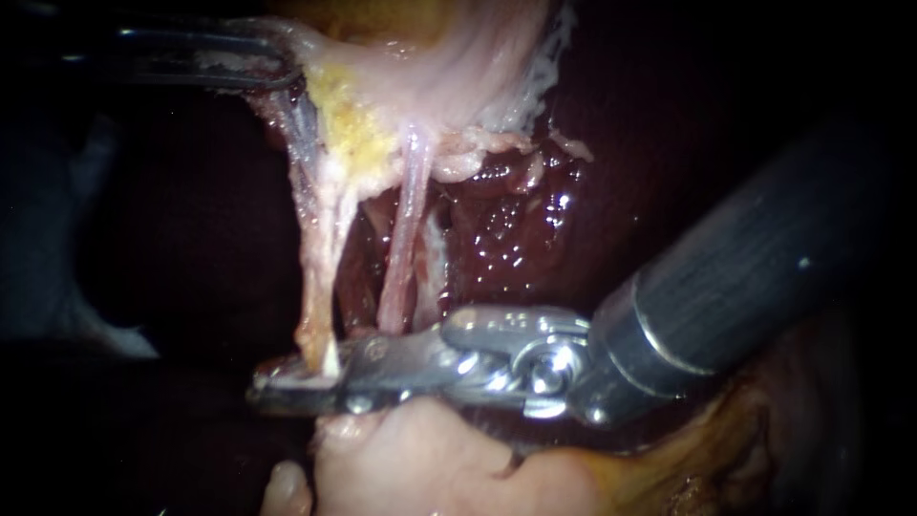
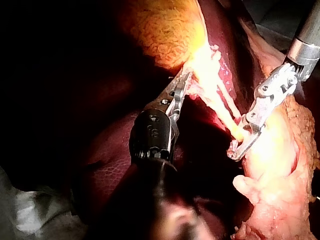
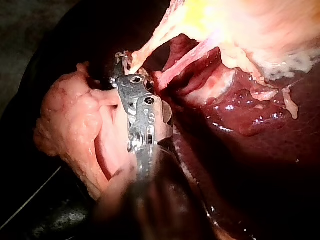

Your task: Clipping first clip left tube

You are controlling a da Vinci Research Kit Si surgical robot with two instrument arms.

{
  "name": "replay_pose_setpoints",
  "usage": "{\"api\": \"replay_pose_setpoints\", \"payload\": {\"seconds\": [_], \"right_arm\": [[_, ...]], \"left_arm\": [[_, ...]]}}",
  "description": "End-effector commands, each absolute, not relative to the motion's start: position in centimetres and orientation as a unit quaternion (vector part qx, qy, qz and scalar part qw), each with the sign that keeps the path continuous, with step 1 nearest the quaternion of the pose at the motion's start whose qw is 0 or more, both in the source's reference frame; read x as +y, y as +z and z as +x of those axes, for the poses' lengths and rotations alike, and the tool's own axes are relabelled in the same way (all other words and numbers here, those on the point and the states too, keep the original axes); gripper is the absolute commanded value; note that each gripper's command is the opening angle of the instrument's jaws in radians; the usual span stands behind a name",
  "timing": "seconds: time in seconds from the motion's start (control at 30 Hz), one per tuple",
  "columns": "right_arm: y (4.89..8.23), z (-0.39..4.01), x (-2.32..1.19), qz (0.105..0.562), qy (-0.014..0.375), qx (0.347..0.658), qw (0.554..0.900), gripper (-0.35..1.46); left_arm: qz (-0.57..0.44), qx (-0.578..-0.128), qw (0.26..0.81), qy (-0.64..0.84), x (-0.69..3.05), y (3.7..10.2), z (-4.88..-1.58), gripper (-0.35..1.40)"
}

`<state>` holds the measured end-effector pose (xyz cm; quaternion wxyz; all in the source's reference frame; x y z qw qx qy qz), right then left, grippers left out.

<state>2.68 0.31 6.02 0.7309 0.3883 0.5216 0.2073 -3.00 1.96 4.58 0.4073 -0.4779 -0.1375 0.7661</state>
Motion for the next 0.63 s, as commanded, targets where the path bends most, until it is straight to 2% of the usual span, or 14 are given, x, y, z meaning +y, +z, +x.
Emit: {"api": "replay_pose_setpoints", "payload": {"seconds": [0.03,0.2,0.63], "right_arm": [[6.02,2.68,0.31,0.393,0.211,0.518,0.730,-0.35],[6.02,2.60,0.28,0.389,0.214,0.493,0.748,-0.35],[6.08,2.59,0.28,0.388,0.213,0.492,0.750,-0.35]], "left_arm": [[-0.478,-0.138,0.407,0.766,1.96,4.58,-3.00,-0.35],[-0.478,-0.138,0.407,0.766,1.96,4.58,-3.00,-0.35],[-0.478,-0.137,0.407,0.766,1.96,4.60,-3.00,-0.35]]}}
